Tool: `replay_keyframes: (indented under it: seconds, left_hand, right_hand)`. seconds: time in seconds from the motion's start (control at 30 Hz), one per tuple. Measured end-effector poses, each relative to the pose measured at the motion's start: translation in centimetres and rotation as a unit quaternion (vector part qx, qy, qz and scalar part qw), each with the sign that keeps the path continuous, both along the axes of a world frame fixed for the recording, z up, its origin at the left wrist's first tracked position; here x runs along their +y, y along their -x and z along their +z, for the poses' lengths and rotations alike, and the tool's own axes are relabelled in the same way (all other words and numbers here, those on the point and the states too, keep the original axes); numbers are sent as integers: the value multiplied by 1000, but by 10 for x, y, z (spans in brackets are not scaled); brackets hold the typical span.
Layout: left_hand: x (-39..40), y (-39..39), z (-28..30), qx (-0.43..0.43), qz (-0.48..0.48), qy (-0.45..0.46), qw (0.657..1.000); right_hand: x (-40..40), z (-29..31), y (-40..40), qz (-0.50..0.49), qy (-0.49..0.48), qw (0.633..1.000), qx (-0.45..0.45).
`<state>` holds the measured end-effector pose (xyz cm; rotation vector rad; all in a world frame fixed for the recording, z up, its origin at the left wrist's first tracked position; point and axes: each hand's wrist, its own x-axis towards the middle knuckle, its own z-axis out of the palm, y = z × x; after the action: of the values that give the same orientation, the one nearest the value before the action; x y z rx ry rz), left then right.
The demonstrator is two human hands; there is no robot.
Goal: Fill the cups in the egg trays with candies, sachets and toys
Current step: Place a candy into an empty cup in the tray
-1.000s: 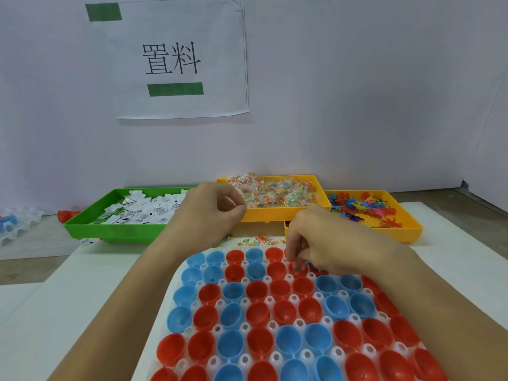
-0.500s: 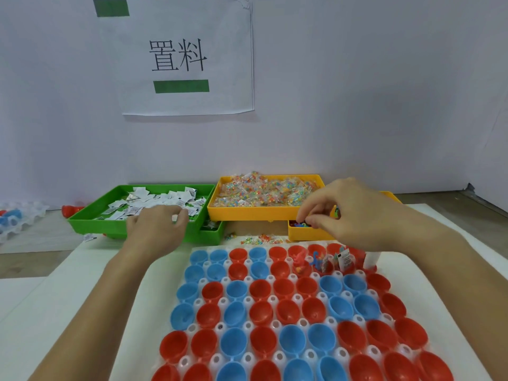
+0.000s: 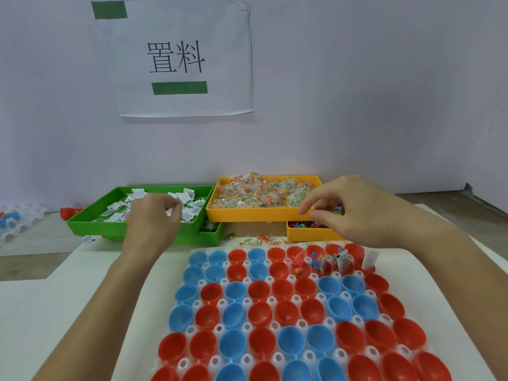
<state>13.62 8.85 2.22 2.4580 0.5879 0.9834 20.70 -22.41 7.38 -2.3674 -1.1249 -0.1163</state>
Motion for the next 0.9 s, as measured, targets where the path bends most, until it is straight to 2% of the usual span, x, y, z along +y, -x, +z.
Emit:
replay_keyframes:
  seconds: [0.1, 0.2, 0.37, 0.6, 0.7, 0.83, 0.9]
  left_hand:
    - [-2, 3, 6, -68, -20, 72, 995]
    - [-6, 6, 10, -93, -40, 157, 982]
    - [-14, 7, 19, -105, -83, 288, 948]
    - [-55, 9, 47, -62, -228, 402, 885]
    - [-84, 14, 58, -27, -305, 432, 848]
    - [-118, 20, 65, 0, -384, 479, 789]
    - [-125, 21, 66, -3, -382, 485, 787]
  right_hand:
    - [1, -1, 0, 5, -2, 1000, 3]
    - [2, -2, 0, 6, -1, 1000, 2]
    - [4, -4, 0, 0, -1, 1000, -1]
    - [9, -3, 5, 10, -10, 1000, 21]
    - [14, -1, 11, 35, -48, 996, 61]
    - [21, 5, 21, 74, -151, 978, 121]
    - [22, 8, 22, 54, -204, 971, 111]
